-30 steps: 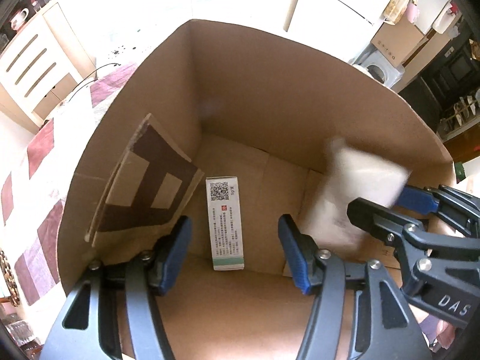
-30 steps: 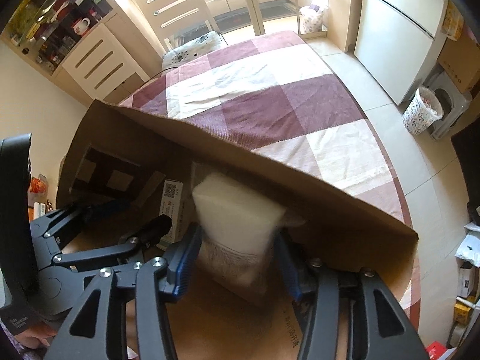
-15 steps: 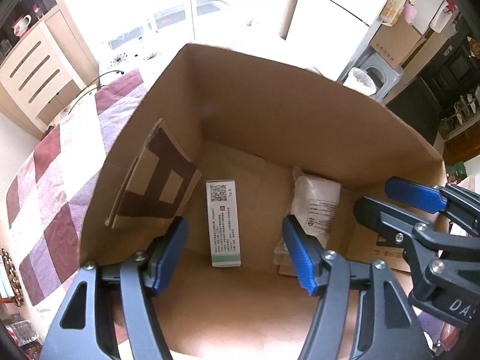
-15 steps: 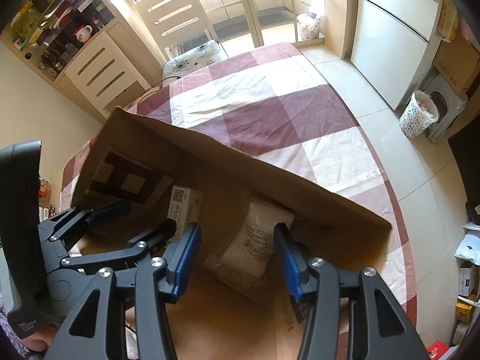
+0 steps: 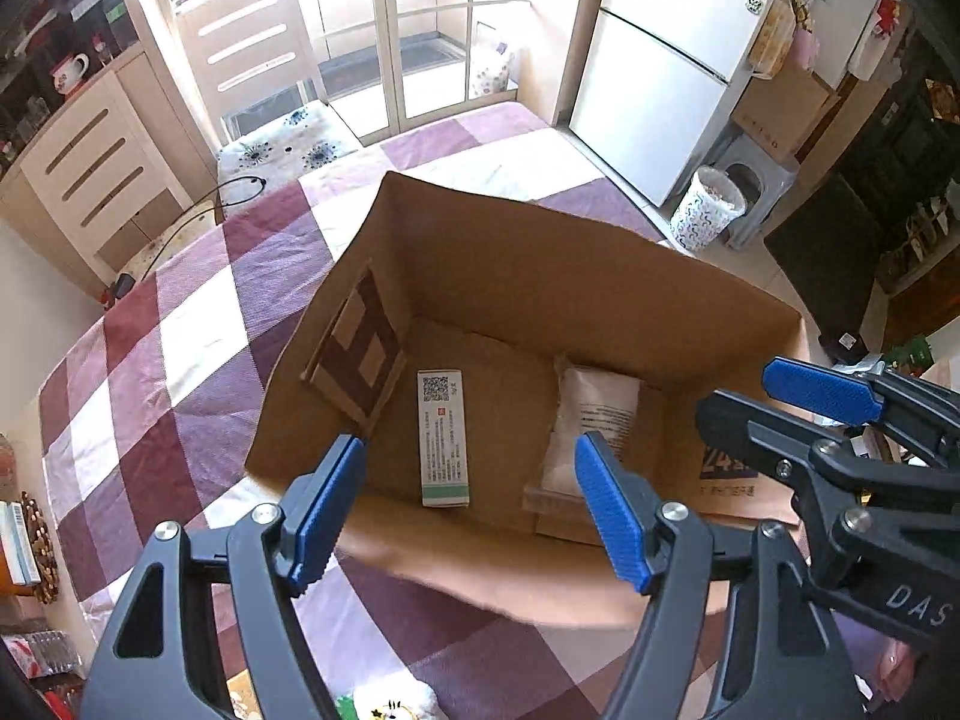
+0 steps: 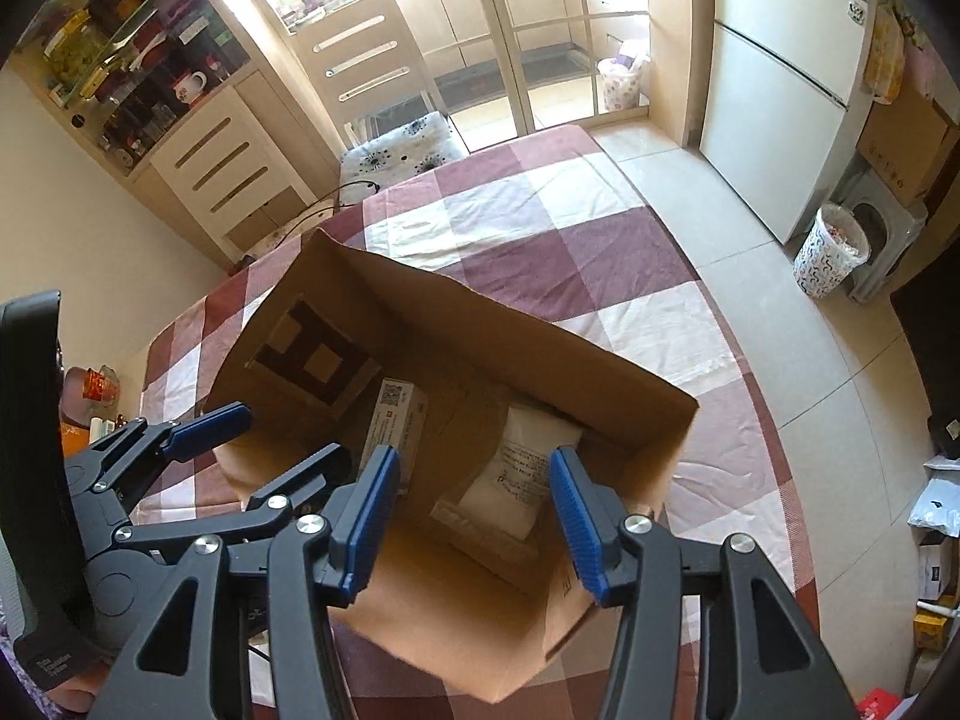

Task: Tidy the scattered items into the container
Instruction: 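Withdraw both open tools from the cardboard box back over the table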

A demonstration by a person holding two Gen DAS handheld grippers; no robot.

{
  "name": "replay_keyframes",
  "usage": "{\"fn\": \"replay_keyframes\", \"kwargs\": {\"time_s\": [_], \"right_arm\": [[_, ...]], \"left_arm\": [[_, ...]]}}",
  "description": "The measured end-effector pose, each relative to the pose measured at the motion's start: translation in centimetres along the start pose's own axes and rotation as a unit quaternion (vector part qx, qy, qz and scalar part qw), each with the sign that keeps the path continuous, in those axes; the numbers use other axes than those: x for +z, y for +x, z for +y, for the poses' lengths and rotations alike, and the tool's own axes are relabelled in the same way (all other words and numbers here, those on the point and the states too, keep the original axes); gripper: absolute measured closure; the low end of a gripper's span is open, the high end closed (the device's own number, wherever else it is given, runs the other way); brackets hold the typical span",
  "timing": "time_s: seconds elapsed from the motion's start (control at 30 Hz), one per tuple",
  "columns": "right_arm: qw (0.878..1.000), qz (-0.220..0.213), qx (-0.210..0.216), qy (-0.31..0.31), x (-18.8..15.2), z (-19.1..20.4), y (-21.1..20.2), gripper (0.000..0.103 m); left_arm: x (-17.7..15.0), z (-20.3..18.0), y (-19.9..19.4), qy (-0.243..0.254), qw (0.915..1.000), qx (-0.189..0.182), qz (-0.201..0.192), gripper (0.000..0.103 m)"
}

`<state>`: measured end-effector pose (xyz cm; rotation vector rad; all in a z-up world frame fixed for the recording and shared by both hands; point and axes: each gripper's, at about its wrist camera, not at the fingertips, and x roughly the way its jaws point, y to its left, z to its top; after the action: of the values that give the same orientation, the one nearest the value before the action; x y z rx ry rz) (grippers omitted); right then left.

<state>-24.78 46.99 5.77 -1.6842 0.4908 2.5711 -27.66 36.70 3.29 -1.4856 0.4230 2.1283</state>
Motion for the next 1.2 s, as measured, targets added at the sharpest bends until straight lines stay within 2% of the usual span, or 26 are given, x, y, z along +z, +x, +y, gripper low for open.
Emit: {"fn": "replay_keyframes", "kwargs": {"time_s": [0.43,1.2], "right_arm": [[1.0,-0.008,-0.002,-0.017,-2.4,0.5,-2.5,0.049],[0.998,0.013,0.014,-0.063,-8.6,2.6,-4.8,0.049]], "left_arm": [[-2.9,-0.3,-3.1,-0.013,0.9998,0.007,-0.012,0.029],[-11.3,-0.6,-6.8,-0.053,0.9982,0.023,-0.013,0.028]]}}
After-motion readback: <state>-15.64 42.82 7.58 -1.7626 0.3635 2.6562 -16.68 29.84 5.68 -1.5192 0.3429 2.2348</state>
